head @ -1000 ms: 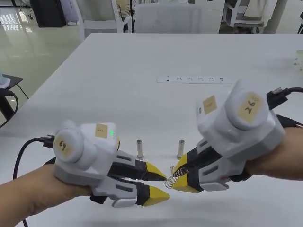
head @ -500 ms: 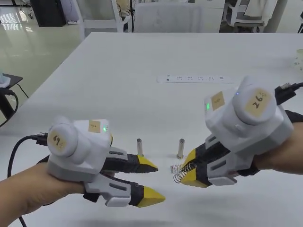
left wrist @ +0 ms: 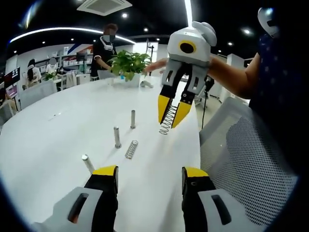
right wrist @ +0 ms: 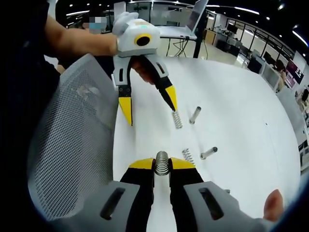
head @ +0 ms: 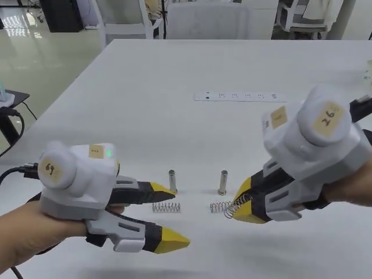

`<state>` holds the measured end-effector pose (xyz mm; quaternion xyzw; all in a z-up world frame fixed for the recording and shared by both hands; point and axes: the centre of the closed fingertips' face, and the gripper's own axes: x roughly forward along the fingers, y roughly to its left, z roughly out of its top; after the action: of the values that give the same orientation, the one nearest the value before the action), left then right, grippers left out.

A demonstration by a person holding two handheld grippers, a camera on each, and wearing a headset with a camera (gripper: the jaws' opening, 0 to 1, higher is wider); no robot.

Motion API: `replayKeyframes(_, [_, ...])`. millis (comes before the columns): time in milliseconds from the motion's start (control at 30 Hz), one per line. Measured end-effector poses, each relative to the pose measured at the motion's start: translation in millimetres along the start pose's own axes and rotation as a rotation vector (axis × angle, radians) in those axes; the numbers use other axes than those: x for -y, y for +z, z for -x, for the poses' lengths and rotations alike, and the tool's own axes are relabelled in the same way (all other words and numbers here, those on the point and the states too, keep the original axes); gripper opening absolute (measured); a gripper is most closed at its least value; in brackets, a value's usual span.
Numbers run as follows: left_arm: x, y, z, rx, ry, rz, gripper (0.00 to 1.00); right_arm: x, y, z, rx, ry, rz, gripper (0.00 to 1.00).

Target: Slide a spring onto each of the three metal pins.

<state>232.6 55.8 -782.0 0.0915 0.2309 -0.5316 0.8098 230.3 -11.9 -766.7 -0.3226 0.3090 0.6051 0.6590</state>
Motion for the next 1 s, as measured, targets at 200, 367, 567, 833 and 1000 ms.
replayKeyframes(200, [-6.5,-1.9,8.2,0.021,0.037,0.023,0.51,5.2,-3.1,4.7,-0.010,-0.011,-0.002,0.09])
replayKeyframes(367, [-12.3,-2.6,15.4,0.043,0.076,0.047,0.55,11.0,-6.6,10.2,-0.015,-0.022,-0.006,0.09])
replayKeyframes(567, [-15.8,-5.8,21.1,0.061,0.111,0.074,0.57,17.1,-12.0,17.1,-0.026,-0.037,-0.012,0.09])
replayKeyframes(833, [-22.2,-14.3,26.1,0.074,0.146,0.099,0.60,27.3,-19.0,25.4,-0.049,-0.062,-0.016,0.09])
replayKeyframes(1000, [-24.6,-18.0,29.0,0.081,0.164,0.107,0.61,35.7,-22.9,31.1,-0.053,-0.077,-0.029,0.09])
